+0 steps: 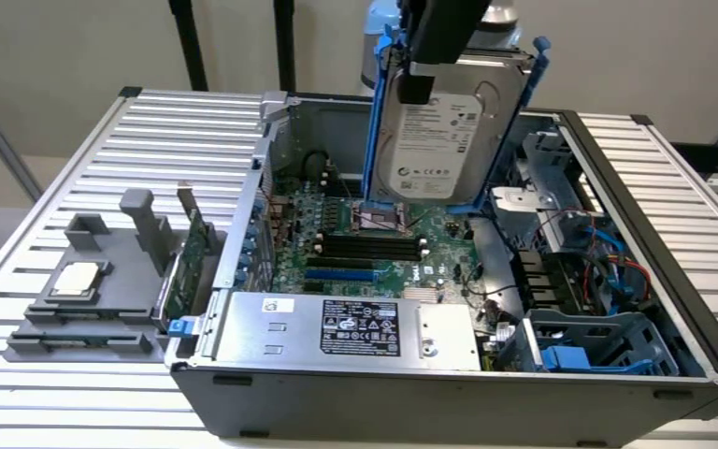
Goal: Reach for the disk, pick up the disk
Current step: 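Pick up the disk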
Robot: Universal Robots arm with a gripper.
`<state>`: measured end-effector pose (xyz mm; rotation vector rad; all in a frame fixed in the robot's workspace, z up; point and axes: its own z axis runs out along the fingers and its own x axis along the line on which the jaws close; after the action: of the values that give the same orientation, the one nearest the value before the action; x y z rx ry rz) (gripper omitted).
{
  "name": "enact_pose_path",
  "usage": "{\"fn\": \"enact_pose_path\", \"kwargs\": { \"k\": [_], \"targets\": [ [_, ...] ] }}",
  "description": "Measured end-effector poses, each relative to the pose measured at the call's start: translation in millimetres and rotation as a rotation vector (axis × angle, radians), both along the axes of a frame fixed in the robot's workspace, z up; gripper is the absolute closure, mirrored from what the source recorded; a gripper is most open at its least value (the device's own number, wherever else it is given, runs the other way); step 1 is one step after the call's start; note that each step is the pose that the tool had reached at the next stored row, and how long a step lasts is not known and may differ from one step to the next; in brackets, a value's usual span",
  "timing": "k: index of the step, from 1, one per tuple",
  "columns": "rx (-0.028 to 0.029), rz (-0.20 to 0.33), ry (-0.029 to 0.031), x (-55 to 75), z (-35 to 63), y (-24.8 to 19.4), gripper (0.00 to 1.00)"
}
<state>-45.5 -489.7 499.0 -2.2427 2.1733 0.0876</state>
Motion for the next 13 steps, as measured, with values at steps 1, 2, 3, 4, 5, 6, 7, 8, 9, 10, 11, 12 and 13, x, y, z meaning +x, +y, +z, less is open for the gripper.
{"fn": "enact_pose_path", "kwargs": {
  "k": [1, 2, 3, 4, 5, 6, 7, 8, 9, 10, 11, 12, 13],
  "targets": [
    [0.0000, 0.000, 0.0001, 4.3, 0.0, -2.3, 0.67],
    [0.0000, 0.000, 0.0002, 8.0, 0.0, -4.2, 0.67],
    [0.0000, 0.000, 0.0002, 12.1, 0.0, -6.4, 0.67],
    [0.0000, 0.000, 0.0003, 16.1, 0.0, -8.6, 0.67],
    [0.0000, 0.000, 0.0005, 20.1, 0.0, -10.7, 0.67],
    [0.0000, 0.000, 0.0006, 24.0, 0.0, -12.8, 0.67],
    [-0.0001, 0.000, 0.0007, 27.9, 0.0, -14.9, 0.67],
    [-0.0001, 0.000, 0.0007, 31.8, 0.0, -17.0, 0.67],
    [0.0000, 0.000, 0.0008, 35.8, 0.0, -19.2, 0.67],
    [0.0000, 0.000, 0.0009, 39.8, 0.0, -21.4, 0.67],
    [0.0000, 0.000, 0.0010, 43.6, 0.0, -23.6, 0.67],
    [0.0000, 0.000, 0.0011, 47.3, 0.0, -25.7, 0.67],
    [-0.0001, 0.000, 0.0013, 51.2, 0.0, -27.9, 0.67]
  ]
}}
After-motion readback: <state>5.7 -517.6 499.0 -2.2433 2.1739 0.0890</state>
